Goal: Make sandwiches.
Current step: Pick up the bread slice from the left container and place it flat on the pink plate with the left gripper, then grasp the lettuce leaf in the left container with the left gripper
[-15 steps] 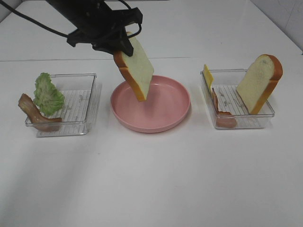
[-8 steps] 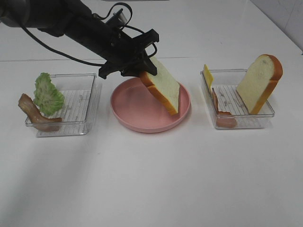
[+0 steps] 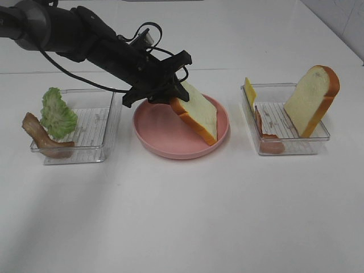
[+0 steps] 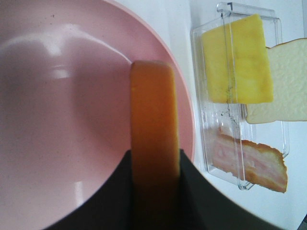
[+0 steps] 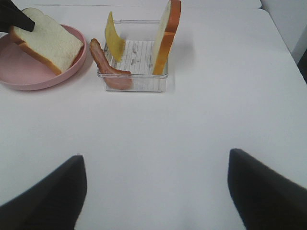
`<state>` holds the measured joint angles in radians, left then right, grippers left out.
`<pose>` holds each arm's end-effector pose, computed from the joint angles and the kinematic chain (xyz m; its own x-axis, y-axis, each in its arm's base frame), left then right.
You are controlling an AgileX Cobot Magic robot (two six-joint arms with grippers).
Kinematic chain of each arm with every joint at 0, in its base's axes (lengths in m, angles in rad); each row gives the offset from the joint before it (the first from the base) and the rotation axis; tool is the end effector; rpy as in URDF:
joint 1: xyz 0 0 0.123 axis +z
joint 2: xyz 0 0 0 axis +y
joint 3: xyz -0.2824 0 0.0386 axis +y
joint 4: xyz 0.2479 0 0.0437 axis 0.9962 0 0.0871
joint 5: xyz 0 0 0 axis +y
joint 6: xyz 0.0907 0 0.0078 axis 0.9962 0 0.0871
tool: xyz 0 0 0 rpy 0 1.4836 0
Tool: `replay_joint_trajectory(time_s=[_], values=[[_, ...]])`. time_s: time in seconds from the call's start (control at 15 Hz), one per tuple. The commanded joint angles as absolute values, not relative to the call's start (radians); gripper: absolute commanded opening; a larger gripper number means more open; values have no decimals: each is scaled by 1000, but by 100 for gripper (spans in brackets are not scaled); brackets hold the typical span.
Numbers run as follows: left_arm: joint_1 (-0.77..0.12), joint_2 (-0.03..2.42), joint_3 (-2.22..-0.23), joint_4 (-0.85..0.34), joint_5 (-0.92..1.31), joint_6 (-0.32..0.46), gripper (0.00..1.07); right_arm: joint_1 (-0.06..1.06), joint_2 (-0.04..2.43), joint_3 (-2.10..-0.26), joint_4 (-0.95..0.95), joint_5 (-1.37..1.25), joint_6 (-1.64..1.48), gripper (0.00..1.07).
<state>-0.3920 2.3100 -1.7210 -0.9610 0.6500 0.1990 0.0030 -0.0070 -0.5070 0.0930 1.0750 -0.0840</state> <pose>0.4424 -0.2319 0.1418 -0.9525 -0.1760 -0.2485 0.0436 0.7291 -0.6830 -0.0076 0.0074 0.2782 -0.4513 -0.0409 -0.8914 -0.0937 0.9956 0.0018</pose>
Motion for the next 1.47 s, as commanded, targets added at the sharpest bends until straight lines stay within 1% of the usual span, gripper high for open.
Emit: replay_joint_trajectory(time_s=[0.07, 0.13, 0.2, 0.27, 0.47, 0.53, 0.6, 0.67, 1.07, 1.13, 1.27, 1.33, 1.47], values=[[-395, 2316, -1723, -967, 680, 199, 38, 0, -20, -505, 92, 1063, -88, 76], [-395, 2315, -1723, -967, 697, 199, 54, 0, -20, -505, 92, 1063, -88, 76], [-395, 2313, -1723, -959, 711, 203, 65, 0, -20, -505, 92, 1063, -88, 76], [-395, 2307, -1723, -934, 718, 203, 71, 0, -20, -505, 92, 1063, -88, 76], [-395, 2268, -1735, -786, 713, 203, 72, 0, -20, -505, 92, 1063, -88, 76], [-402, 2253, -1740, -713, 721, 202, 73, 0, -20, -505, 92, 1063, -88, 76], [-403, 2243, -1740, -677, 721, 202, 76, 0, -20, -505, 92, 1063, -88, 76], [-403, 2229, -1740, -660, 721, 202, 77, 0, -20, -505, 92, 1063, -88, 76], [-403, 2114, -1745, -509, 722, 199, 77, 0, -20, -505, 92, 1063, -88, 76], [-402, 2092, -1745, -475, 724, 177, 76, 0, -20, -505, 92, 1063, -88, 76], [-381, 2039, -1745, -392, 761, 67, 76, 0, -20, -505, 92, 1063, -88, 76], [-338, 2004, -1745, -310, 836, 0, 76, 0, -20, -505, 93, 1063, -88, 76], [-287, 1982, -1745, -232, 905, -32, 76, 0, -20, -505, 93, 1063, -88, 76]])
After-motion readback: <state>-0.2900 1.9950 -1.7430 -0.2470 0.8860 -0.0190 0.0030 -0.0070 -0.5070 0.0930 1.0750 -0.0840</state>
